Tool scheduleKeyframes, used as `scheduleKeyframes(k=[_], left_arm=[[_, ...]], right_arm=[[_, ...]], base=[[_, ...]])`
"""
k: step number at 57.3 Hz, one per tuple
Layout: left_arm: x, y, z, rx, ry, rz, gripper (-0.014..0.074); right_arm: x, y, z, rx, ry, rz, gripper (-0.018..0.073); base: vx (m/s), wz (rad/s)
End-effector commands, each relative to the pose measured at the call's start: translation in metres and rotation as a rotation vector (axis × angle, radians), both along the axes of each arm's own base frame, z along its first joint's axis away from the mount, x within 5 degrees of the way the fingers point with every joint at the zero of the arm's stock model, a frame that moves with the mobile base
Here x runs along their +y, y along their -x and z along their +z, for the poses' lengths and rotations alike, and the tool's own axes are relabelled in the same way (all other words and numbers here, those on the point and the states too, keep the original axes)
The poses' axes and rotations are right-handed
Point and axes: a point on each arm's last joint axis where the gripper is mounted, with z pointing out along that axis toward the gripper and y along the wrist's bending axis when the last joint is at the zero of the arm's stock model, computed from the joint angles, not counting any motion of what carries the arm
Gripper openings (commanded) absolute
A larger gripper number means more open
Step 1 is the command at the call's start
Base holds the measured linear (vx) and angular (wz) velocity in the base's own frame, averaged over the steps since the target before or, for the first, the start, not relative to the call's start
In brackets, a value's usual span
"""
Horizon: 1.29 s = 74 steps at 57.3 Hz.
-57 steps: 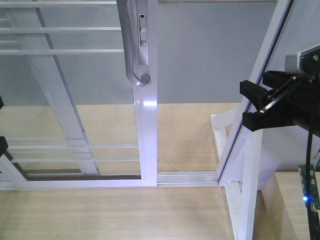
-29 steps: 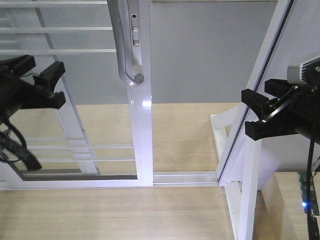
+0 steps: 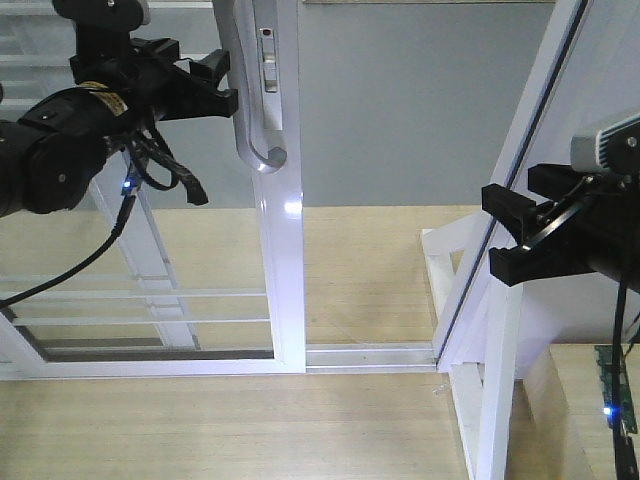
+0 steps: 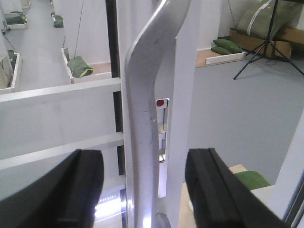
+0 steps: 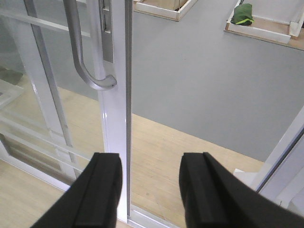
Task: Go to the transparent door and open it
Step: 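Move the left gripper to the handle and close it around it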
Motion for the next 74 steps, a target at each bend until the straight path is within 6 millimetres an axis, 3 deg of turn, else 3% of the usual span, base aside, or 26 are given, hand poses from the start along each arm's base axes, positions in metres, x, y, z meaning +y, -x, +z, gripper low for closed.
scheduleKeyframes(k=[1, 33, 61, 74], left_arm=[[-0.006, -0.009, 0.029, -0.136, 0.066, -0.003, 0.0507], [-0.023, -0.067, 0.005, -0.152, 0.038, 0.008, 0.0502], [0.01, -0.07, 0.013, -0.083, 0.022, 0.085, 0.0478], [0.011, -0.068, 0.018, -0.072, 0.017, 0.085, 0.0478]], right_arm=[[-0.002, -0.002, 0.018, -0.11, -0.021, -0.015, 0.0381], [-0.001, 0.0, 0.013, -0.053, -0.003, -0.001, 0.0381], [-0.001, 0.0, 0.012, -0.048, 0.005, 0.002, 0.0381], [-0.001, 0.0, 0.012, -0.049, 0.004, 0.002, 0.0381]], base=[[0.0, 0.0], [0.0, 0.0], [0.0, 0.0], [0.0, 0.0]])
